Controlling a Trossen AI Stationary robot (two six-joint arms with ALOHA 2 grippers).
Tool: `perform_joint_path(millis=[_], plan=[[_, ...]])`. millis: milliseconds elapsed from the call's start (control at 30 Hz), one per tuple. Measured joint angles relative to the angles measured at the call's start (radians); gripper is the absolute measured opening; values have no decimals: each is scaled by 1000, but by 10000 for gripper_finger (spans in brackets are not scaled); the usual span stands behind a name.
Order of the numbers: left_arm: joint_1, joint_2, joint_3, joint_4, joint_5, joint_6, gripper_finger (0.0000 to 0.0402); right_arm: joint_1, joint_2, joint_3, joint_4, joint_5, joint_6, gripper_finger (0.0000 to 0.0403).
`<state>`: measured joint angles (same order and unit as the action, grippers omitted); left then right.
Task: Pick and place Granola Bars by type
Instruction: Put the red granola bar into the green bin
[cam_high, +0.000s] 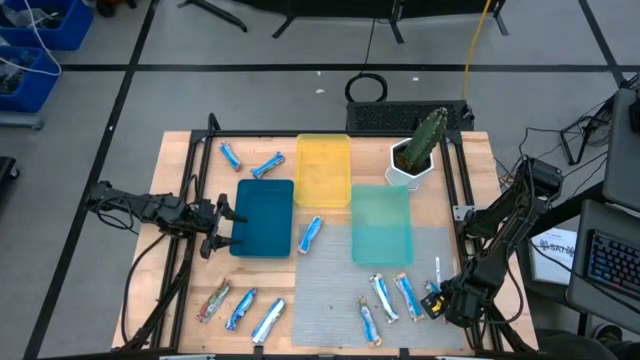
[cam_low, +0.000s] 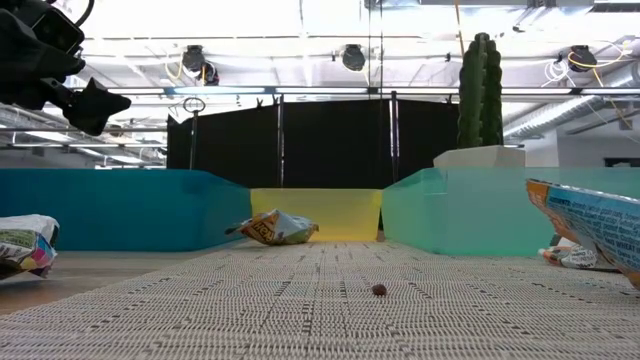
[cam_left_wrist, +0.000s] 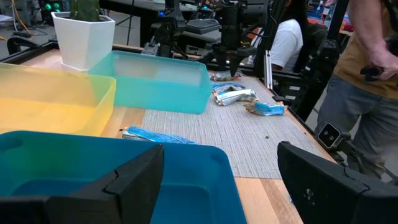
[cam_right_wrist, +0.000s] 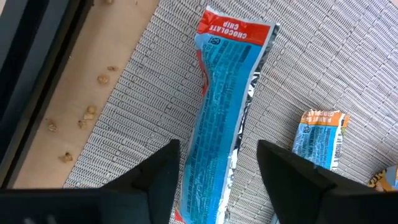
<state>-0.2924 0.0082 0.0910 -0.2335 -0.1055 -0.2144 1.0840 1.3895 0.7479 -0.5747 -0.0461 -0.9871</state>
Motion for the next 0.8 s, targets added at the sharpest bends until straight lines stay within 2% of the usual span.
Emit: perform_joint_path(millis=[500,800], plan=[[0,0,0,0,0,-1,310,0,0,1,0,-8,-5,11],[0,0,0,0,0,0,310,1,-3,3,-16,4,3,1]])
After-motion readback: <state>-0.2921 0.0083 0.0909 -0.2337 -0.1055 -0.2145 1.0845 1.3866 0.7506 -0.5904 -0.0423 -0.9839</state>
